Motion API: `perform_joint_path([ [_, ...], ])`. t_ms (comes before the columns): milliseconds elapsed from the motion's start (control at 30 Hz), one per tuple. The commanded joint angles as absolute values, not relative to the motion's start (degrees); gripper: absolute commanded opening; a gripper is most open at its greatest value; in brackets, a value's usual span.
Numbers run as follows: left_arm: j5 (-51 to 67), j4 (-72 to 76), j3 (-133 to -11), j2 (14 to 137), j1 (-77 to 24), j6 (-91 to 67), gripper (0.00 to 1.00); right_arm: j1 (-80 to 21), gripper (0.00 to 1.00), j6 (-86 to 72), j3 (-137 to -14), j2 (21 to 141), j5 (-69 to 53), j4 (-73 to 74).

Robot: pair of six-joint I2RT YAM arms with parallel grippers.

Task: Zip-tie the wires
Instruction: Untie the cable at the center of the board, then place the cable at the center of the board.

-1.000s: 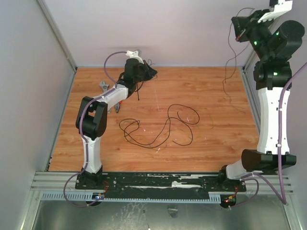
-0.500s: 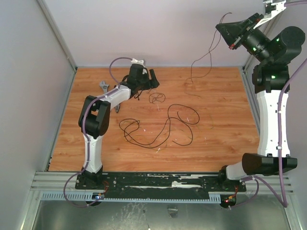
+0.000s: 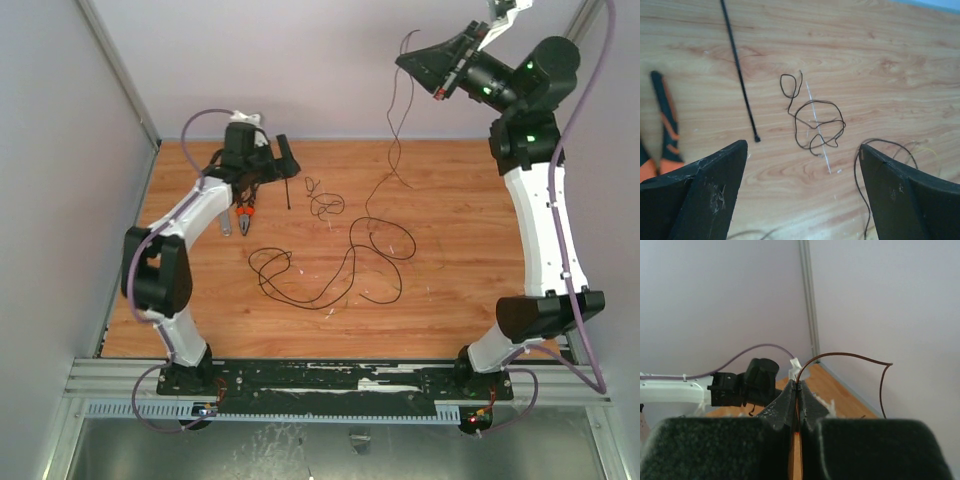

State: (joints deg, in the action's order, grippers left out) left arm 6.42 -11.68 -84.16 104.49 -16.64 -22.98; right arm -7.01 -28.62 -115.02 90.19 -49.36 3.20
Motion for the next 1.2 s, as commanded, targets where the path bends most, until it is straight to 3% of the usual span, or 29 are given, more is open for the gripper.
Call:
perform_joint_path([
  [0,11.19,-8.57,-76.96,93.44,-13.90,-24.17,0.98,-12.26,0.00,-29.38,-120.43,92.62,-51.43,4.91],
  [267,13.28,-3.53,-62.20,72.00,-5.71,-29.57,0.98,-24.51,0.00,-30.98,-126.66,97.62,-52.83,5.14],
  [500,11.38,-7.28,-59.00,61.39,0.89,-29.31,0.98,-32.43,0.00,-31.10,-129.59,100.33,-54.94,6.91],
  [767,8.97,-11.72,-56.30,57.11,2.20,-26.00,0.98,-33.60,0.00,-20.66,-97.86,82.53,-43.68,11.81],
  [1000,11.18,-12.15,-47.45,53.14,2.20,-25.93,0.98,-33.60,0.00,-14.49,-75.49,74.86,-36.72,18.17],
  [1167,15.05,-11.78,-42.07,51.28,2.20,-27.65,0.98,-33.54,0.00,-11.69,-66.48,70.15,-29.69,21.44],
])
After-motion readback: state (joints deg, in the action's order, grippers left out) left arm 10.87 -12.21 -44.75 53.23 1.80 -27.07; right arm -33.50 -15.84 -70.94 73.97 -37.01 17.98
